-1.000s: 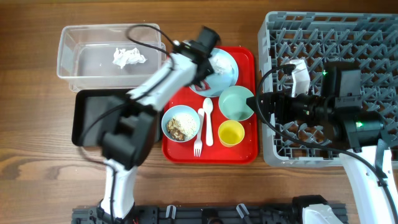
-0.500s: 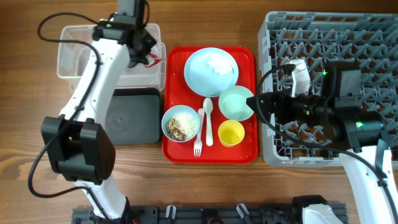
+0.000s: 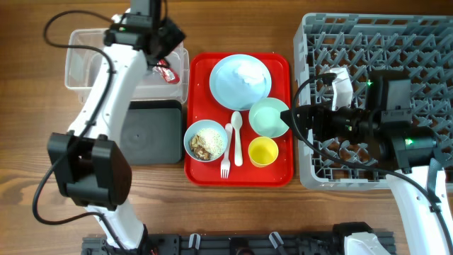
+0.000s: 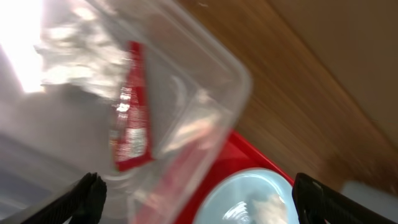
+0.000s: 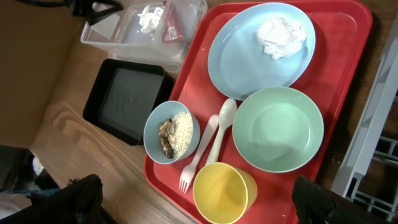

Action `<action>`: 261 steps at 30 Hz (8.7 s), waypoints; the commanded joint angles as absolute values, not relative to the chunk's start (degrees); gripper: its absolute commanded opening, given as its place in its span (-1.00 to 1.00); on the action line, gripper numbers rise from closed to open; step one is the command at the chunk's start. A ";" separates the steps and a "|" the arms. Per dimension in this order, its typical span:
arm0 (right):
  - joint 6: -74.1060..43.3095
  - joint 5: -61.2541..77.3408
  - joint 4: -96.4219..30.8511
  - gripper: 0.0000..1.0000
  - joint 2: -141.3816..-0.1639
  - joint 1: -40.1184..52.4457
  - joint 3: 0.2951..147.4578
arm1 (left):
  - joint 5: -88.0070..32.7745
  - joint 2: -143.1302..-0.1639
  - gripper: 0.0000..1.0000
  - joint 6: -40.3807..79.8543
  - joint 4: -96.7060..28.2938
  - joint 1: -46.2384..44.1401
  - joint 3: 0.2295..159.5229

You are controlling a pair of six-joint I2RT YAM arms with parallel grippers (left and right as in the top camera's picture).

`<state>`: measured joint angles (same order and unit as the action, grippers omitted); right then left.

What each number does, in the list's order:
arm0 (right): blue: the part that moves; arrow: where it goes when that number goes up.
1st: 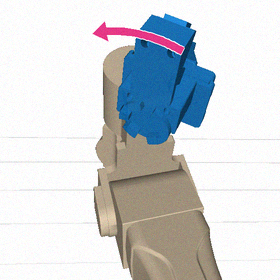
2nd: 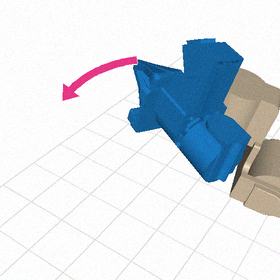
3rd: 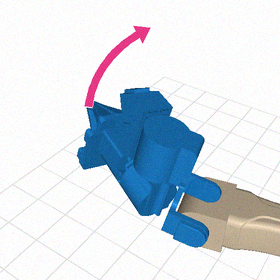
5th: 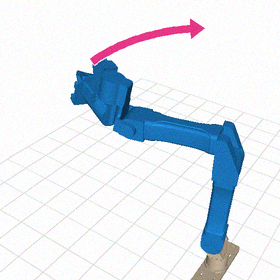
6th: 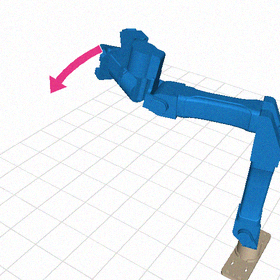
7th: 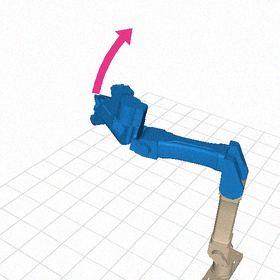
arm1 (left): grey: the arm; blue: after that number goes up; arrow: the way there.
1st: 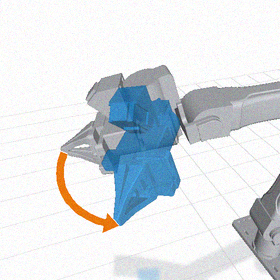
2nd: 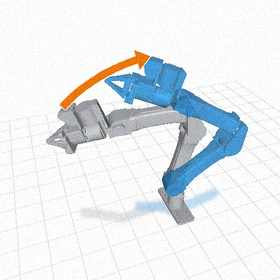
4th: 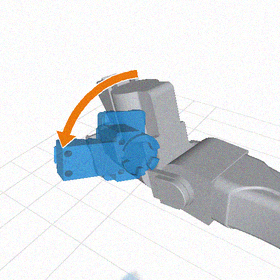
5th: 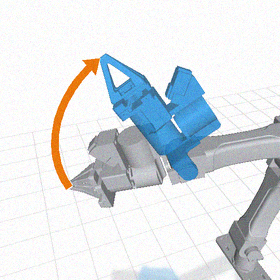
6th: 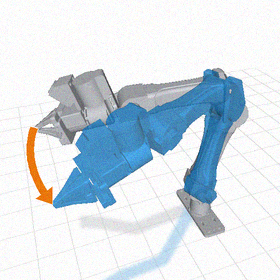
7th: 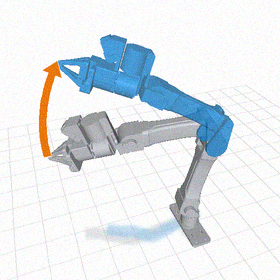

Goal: Sort waste into correct bins and load items into the dishwasher rack
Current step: 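Drop the red wrapper into the clear bin with the left gripper, then grasp the remaining tissue piece on the plate with the left gripper, then drop the tissue piece into the clear bin with the left gripper, then grasp the rim of the blue rice bowl with the left gripper, then lift the bowl over the black tray and tip out the rice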

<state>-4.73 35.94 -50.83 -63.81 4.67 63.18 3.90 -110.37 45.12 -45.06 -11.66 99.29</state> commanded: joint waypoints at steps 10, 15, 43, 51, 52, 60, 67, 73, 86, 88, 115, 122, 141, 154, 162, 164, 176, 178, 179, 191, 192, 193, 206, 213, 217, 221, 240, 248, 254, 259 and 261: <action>-5.15 35.46 -50.89 0.99 -64.29 4.54 64.40 | 2.63 -120.18 0.97 33.32 -33.93 -30.96 99.35; -5.15 35.46 -51.16 1.00 -64.29 4.54 64.38 | 2.92 -125.38 0.99 29.87 -28.49 -33.21 99.35; -6.22 35.46 -51.51 0.99 -64.29 4.54 64.38 | 4.58 -134.96 -0.54 28.69 -22.15 -33.80 99.33; -6.61 35.46 -51.51 0.99 -64.29 4.54 64.38 | 4.58 -131.02 -0.92 28.73 -27.88 -31.99 99.88; -6.63 35.46 -51.51 0.99 -64.29 4.54 64.38 | 4.58 -129.60 -0.92 28.73 -29.21 -31.44 100.14; -6.63 35.46 -51.51 0.99 -64.29 4.54 64.38 | 4.58 -113.82 -0.92 33.74 -41.67 -24.18 101.25; -6.63 35.46 -51.42 0.99 -64.29 4.54 64.38 | 6.96 -107.61 -0.92 33.71 -53.23 -15.62 101.25; -6.63 35.46 -51.29 1.00 -64.29 4.54 64.38 | 8.88 -110.52 -0.87 33.65 -58.83 -8.47 100.86; -6.61 35.46 -51.29 0.99 -64.29 4.54 64.38 | 8.45 -110.30 0.99 31.31 -60.62 -5.72 100.20; -6.61 35.46 -51.29 0.99 -64.29 4.54 64.38 | 8.38 -109.21 1.00 31.05 -61.58 -5.78 100.20; -6.59 35.46 -51.24 1.00 -64.29 4.54 64.38 | -8.91 -99.61 0.73 33.45 -66.76 -38.13 86.87; -6.61 35.44 -51.72 0.99 -64.29 4.54 64.38 | -2.13 -100.22 0.44 42.92 -58.52 -41.36 77.95; -6.61 35.46 -51.72 0.99 -64.29 4.54 64.38 | 3.09 -102.69 0.09 43.70 -46.13 -41.36 70.57; -6.59 35.44 -51.77 1.00 -64.29 4.54 64.38 | 3.36 -105.47 -0.28 43.72 -45.58 -41.36 70.50; -6.57 35.44 -52.05 0.99 -64.29 4.54 64.38 | 3.36 -106.00 -0.32 43.75 -45.56 -41.36 69.95; -6.57 35.44 -52.05 0.99 -64.29 4.54 64.38 | 3.36 -106.00 -0.34 43.77 -45.36 -41.36 69.60; -6.59 35.44 -52.14 0.99 -64.29 4.54 64.38 | 3.33 -106.10 -0.76 43.77 -44.73 -41.36 69.28; -6.57 35.46 -52.14 1.00 -64.29 4.54 64.38 | 3.31 -106.10 -0.86 43.79 -44.75 -41.36 69.28; -6.55 35.44 -52.14 0.99 -64.29 4.54 64.38 | 3.29 -106.10 -0.91 43.79 -44.77 -41.36 69.28; -6.39 35.44 -52.42 0.99 -64.29 4.54 64.38 | 0.43 -104.97 -0.92 41.52 -48.95 -40.38 71.31; -6.39 35.44 -52.40 1.00 -64.29 4.54 64.38 | -0.40 -104.49 -0.92 40.80 -50.02 -39.86 72.01; -6.42 35.46 -52.40 0.99 -64.29 4.54 64.38 | -1.10 -103.92 -0.92 40.47 -50.98 -39.27 72.62; -6.37 35.44 -52.45 0.99 -64.29 4.54 64.38 | -23.38 -90.74 -0.92 30.74 -55.61 -24.62 74.17; -6.39 35.44 -52.36 1.00 -64.29 4.54 64.38 | -29.12 -84.36 -0.92 23.66 -60.69 -14.04 74.17; -6.39 35.44 -52.34 1.00 -64.29 4.54 64.38 | -32.99 -83.90 -0.92 17.93 -64.88 -8.12 74.15; -6.39 35.44 -52.34 0.99 -64.29 4.54 64.38 | -38.89 -83.94 -0.92 10.79 -68.01 -1.89 74.08; -6.42 35.44 -52.31 0.99 -64.29 4.54 64.38 | -65.63 -87.20 -0.92 -7.38 -69.91 26.24 64.16; -6.42 35.46 -52.34 0.99 -64.29 4.54 64.38 | -74.11 -93.03 -0.92 -7.35 -65.56 31.73 60.99; -6.39 35.46 -52.40 0.99 -64.29 4.54 64.38 | -79.46 -96.66 -0.92 -7.33 -65.52 32.62 60.95; -6.42 35.44 -52.58 1.00 -64.29 4.54 64.38 | -83.68 -97.51 -0.92 -7.25 -65.56 32.93 60.95; -6.39 35.44 -52.56 0.99 -64.29 4.54 64.38 | -85.12 -97.51 -0.92 -7.16 -65.56 32.93 60.95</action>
